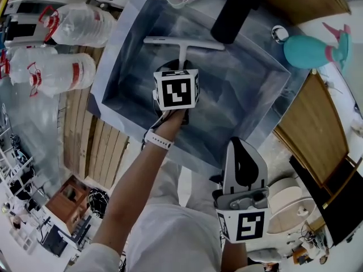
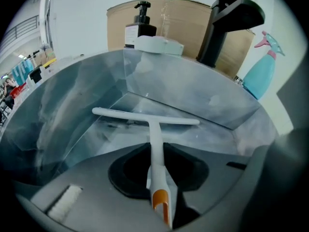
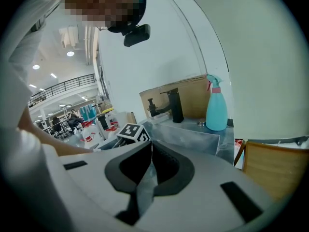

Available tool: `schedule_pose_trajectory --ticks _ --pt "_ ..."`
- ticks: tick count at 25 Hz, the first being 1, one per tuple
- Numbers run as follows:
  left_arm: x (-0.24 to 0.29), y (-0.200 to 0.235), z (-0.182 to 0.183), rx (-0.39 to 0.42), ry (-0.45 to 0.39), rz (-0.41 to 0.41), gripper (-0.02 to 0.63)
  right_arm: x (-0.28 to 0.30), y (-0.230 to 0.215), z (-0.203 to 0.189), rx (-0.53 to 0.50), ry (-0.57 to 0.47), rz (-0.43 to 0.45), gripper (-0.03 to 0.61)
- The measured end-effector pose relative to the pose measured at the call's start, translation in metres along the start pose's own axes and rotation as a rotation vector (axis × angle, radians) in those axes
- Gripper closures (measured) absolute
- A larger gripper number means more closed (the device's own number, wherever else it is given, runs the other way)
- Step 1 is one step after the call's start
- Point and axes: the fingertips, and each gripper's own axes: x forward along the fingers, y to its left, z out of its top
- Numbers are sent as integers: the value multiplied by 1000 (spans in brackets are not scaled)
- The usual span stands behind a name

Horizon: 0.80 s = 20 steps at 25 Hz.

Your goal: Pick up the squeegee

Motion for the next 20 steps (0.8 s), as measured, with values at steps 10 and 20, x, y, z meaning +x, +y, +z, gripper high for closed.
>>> schedule_pose_trajectory --ticks 10,20 --pt "-46 -12 18 81 -51 -8 534 -26 5 17 -14 -35 -22 572" --pt "-120 -10 33 134 -119 -21 532 -64 26 55 -41 -102 -41 572"
